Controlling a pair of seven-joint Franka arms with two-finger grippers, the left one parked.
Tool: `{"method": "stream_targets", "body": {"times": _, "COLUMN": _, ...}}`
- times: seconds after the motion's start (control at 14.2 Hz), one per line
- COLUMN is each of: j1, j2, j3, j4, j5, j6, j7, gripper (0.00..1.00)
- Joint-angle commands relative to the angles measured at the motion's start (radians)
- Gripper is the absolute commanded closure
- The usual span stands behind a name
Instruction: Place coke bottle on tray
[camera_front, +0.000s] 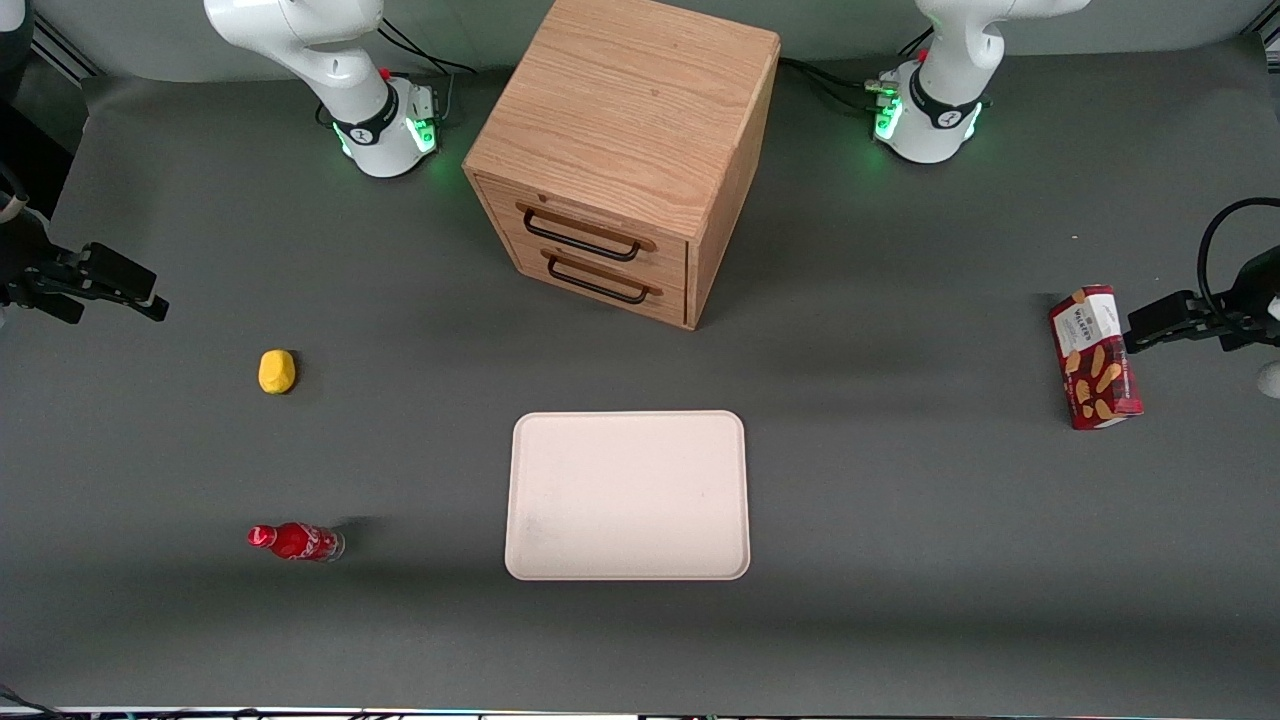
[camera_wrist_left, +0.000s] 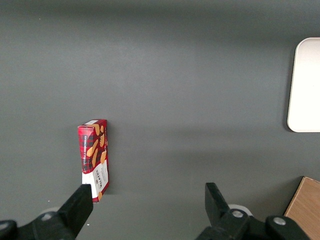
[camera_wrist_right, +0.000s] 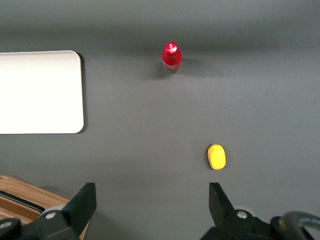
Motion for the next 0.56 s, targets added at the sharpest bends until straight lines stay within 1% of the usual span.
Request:
{"method": "stream_targets", "body": {"times": 0.0, "j1": -0.007, "j2": -0.005, "j3": 0.003, "j4": 0.008, "j5": -0.009, "j6": -0.003, "j7": -0.024, "gripper": 0.00}}
{"method": "stream_targets", "body": {"times": 0.35, "j1": -0.007, "j2": -0.005, "j3": 0.005, "j4": 0.010, "j5": -0.009, "j6": -0.012, "j7": -0.021, "gripper": 0.00}}
{"method": "stream_targets", "body": {"times": 0.49, "j1": -0.006, "j2": -0.005, "j3": 0.005, "j4": 0.008, "j5": -0.009, "j6": -0.043, "j7": -0.019, "gripper": 0.00}}
